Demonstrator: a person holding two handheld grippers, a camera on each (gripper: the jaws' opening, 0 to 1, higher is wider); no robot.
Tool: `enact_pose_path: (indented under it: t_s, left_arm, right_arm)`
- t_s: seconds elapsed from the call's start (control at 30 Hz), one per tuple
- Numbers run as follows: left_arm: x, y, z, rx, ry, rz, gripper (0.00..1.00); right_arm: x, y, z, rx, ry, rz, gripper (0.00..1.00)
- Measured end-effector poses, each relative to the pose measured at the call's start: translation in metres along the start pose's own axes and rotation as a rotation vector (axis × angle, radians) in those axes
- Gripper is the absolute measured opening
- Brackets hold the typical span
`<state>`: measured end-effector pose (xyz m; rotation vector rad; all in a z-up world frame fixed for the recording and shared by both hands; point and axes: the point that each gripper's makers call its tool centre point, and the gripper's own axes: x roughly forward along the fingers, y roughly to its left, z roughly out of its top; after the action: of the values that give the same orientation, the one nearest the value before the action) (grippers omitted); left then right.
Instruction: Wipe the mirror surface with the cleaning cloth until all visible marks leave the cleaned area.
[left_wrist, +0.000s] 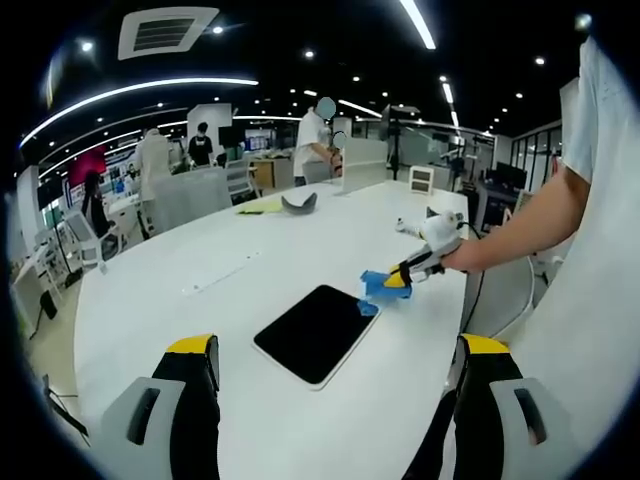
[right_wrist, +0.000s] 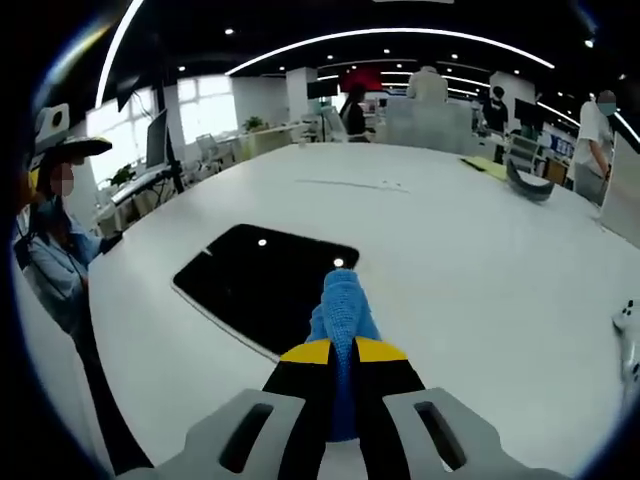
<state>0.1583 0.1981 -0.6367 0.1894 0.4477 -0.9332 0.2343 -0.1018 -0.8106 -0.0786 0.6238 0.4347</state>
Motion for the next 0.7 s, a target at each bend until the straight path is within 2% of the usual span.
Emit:
enact_pose_path:
  t_s: [0.33,0.7]
  left_arm:
    - [0.001,-0.003,0.0,0.006,0.002,-0.009,0.99]
    - [0.001,-0.007,0.001,0.016,0.004,-0.019,0.99]
  right_arm:
    - [-0.019,-0.022,-0.012,0.053,-0.007,-0.065,0.02]
    - [-0.026,-0.029,-0.026,0.067,0.01,-0.092,0.02]
